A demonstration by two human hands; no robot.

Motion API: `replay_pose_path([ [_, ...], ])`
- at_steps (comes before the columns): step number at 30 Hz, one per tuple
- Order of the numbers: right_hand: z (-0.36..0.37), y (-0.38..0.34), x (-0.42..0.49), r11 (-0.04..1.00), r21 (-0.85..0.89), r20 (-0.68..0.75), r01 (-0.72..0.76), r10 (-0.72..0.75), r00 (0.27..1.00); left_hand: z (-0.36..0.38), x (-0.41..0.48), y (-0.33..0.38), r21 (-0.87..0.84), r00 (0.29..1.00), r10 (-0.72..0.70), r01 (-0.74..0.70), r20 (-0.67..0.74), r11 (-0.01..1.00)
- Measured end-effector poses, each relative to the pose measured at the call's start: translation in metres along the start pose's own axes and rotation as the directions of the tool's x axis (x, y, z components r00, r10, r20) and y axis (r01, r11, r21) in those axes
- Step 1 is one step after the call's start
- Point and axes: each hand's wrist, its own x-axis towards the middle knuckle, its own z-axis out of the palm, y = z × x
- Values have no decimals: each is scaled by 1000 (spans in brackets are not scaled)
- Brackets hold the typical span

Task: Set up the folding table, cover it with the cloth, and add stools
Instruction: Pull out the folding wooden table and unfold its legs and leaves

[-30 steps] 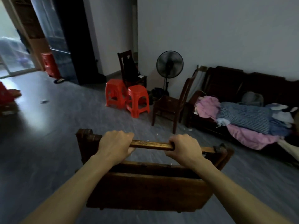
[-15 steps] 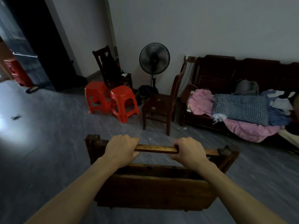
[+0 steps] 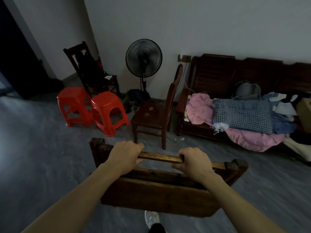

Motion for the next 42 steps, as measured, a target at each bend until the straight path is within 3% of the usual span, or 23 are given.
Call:
replay_pose_path([
  [12,60,72,198,989,13,189,-147,142,972,119,182,-87,-190,972,53,-9,228,982],
  [21,149,127,303,974,45,254,-222,204,946,234,275,-122,-221,940,92,-18,329,975],
  [31,269,186,381,961,123,282,-247,204,937,378,335,-147,-319,940,132,-26,314,947],
  [42,345,222,416,954,159,354,-256,187,917,473,351,-148,-363,951,76,40,301,931],
])
